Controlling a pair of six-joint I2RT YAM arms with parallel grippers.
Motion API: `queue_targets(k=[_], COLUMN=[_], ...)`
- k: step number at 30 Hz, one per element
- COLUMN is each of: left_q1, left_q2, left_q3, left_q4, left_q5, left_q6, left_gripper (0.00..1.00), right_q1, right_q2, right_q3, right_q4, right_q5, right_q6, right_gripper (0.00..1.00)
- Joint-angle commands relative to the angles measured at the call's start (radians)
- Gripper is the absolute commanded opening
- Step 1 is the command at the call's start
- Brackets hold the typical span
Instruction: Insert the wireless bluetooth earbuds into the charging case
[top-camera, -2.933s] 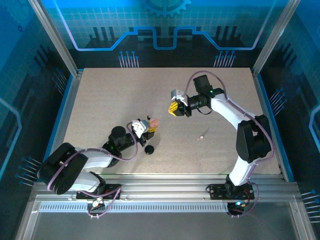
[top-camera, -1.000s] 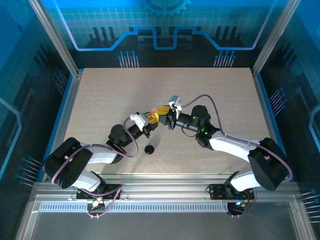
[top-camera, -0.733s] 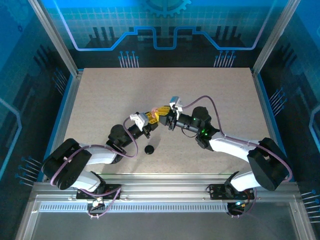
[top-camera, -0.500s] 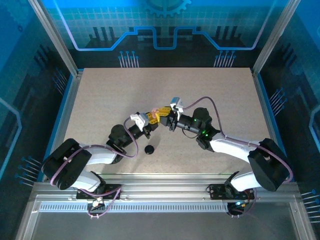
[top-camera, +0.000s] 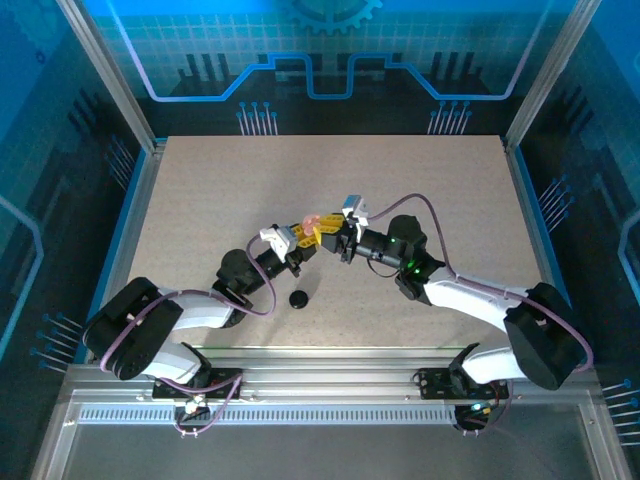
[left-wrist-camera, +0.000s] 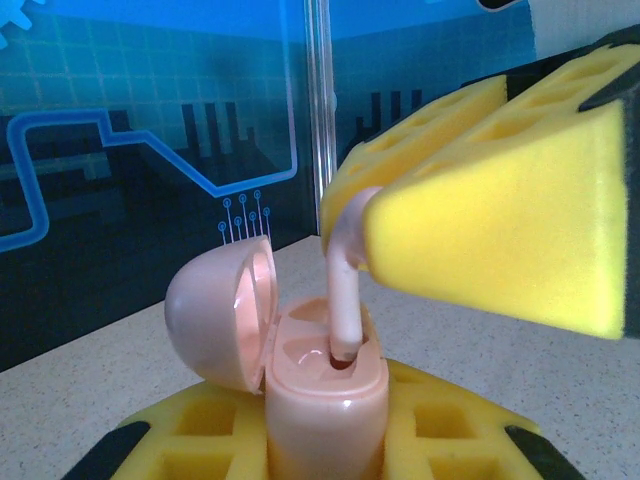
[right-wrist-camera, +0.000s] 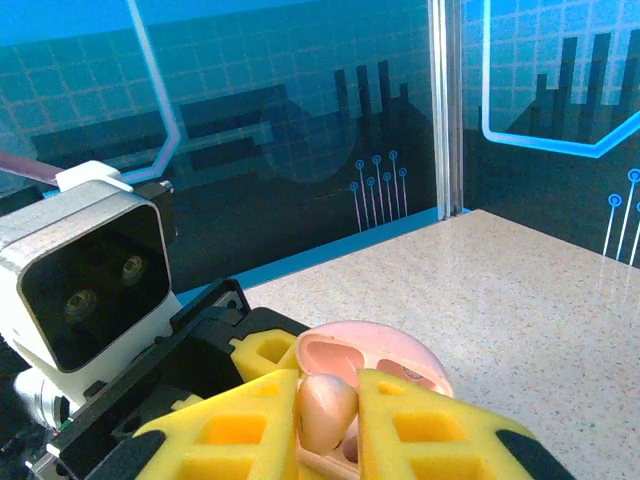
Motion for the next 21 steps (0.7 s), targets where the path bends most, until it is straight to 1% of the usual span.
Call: queue_targets(k=[1, 11, 21], left_q1=[-0.004, -0.007, -0.039], left_q2=[-0.022, -0.015, 0.015], left_q3=[0.011, 0.008, 0.007], left_q4=[0.059, 0.059, 0.059], left_q5=[-0.011, -0.007, -0.033], left_q6=[0.021, 0.060, 0.162], left_gripper=[0.14, 0.14, 0.14], right_q1=[0.014, 0.014, 0.015], right_q2=[-0.031, -0.040, -0.092], right_q3=[-0.008, 0.016, 0.046], right_q4=[-0.040, -0.098, -0.229], right_q5=[-0.012, -0.027, -0.013], right_q6=[-0.027, -0.052, -0.116], right_gripper=[0.20, 0.19, 0.19])
